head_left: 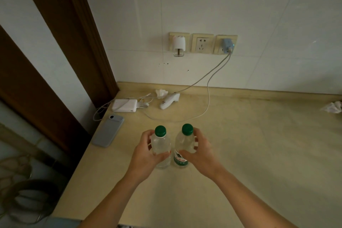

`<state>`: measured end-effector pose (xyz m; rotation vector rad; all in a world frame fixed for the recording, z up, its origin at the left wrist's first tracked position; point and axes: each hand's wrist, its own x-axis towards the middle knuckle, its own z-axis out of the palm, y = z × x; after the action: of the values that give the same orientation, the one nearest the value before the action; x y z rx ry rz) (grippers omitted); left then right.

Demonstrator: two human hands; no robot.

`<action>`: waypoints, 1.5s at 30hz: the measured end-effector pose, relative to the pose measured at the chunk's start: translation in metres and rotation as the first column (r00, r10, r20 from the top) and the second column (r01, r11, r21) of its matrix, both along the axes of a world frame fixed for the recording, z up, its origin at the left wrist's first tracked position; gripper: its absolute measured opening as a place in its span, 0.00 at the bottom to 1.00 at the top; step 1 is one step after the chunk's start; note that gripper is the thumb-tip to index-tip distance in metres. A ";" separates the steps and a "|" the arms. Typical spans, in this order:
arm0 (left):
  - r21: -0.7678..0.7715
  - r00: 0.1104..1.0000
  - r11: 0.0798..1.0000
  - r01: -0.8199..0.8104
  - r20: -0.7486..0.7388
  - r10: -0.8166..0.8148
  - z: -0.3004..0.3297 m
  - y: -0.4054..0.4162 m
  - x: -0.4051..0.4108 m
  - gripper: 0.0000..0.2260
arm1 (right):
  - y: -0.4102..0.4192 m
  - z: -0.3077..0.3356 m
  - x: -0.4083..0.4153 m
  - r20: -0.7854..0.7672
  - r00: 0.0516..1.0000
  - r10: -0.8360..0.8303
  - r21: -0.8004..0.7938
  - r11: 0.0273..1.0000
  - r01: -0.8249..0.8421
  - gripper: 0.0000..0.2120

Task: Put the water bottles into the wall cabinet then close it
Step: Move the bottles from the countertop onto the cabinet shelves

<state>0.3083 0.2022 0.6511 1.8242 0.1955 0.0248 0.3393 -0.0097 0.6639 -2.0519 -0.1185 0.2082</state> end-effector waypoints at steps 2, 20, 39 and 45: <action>-0.016 1.000 1.000 0.020 -0.008 -0.020 -0.005 0.000 -0.001 0.33 | -0.001 -0.004 -0.001 0.013 1.000 0.011 -0.015 1.000 -0.010 0.36; -0.117 0.993 0.991 -0.069 -0.105 0.057 -0.029 -0.014 -0.004 0.25 | -0.001 -0.055 -0.008 -0.201 0.979 -0.040 0.251 0.964 0.091 0.28; -0.161 0.832 0.943 0.292 0.529 -0.167 0.276 -0.100 0.018 0.25 | -0.087 0.254 -0.035 0.458 0.840 -0.292 0.348 0.928 0.133 0.28; -0.135 0.726 0.915 0.380 0.657 -0.205 0.388 -0.135 0.019 0.21 | -0.130 0.360 -0.046 0.577 0.729 -0.368 0.423 0.898 0.119 0.24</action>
<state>0.3272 0.0670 1.0395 1.4655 -0.5575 0.3707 0.2934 -0.1398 1.0240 -1.6600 -0.2815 -0.6696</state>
